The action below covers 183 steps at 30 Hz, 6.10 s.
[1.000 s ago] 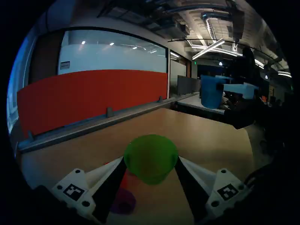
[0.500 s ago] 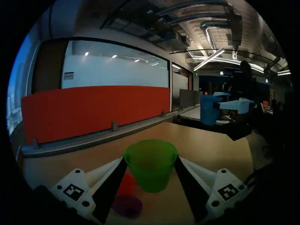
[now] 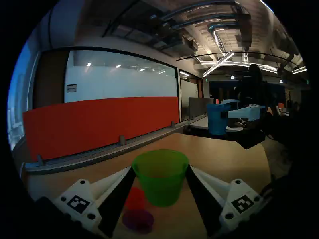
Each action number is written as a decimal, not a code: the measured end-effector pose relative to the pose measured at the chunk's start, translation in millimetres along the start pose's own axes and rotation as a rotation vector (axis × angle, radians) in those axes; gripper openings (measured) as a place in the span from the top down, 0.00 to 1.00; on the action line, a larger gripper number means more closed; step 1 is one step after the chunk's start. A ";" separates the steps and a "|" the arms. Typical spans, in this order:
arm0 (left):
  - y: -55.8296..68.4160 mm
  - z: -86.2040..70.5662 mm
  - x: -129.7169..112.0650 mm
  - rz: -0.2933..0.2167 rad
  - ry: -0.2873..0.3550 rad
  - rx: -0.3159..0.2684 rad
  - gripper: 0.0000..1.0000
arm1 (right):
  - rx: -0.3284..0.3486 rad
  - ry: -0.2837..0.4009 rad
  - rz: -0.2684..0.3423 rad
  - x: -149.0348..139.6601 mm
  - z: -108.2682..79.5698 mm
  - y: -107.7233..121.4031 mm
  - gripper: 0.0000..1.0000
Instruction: Pour water
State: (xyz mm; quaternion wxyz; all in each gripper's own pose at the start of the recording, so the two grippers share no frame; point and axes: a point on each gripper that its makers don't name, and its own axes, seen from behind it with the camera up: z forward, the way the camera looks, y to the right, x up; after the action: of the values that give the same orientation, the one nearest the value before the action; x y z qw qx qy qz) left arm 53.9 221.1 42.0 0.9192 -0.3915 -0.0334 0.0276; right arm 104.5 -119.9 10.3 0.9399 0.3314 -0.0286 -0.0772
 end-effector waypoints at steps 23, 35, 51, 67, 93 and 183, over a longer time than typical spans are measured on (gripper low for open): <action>10.1 -21.7 4.3 0.009 0.030 -0.018 0.13 | 0.060 0.016 -0.037 13.0 9.7 -21.5 0.09; 23.1 -31.3 4.3 0.004 0.038 -0.024 0.13 | 0.104 0.035 -0.099 28.6 23.0 -35.7 0.09; 38.8 -37.2 2.9 -0.001 0.042 -0.051 0.13 | 0.164 0.057 -0.256 53.3 43.9 -58.7 0.09; 50.1 -38.0 -4.8 -0.016 0.036 -0.073 0.13 | 0.188 0.069 -0.463 75.5 66.9 -73.2 0.09; 62.7 -36.9 -9.0 -0.014 0.036 -0.106 0.13 | 0.191 0.105 -0.741 110.0 100.2 -84.7 0.09; 66.8 -31.9 -0.4 0.004 0.045 -0.120 0.13 | 0.063 0.180 -1.210 152.8 120.0 -71.0 0.09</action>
State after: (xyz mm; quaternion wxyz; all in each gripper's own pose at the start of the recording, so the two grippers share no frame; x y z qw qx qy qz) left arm 54.5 244.4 -28.3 0.8945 -0.4465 -0.0136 0.0188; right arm 233.7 -273.8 59.6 0.7179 0.3217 0.2418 -0.5680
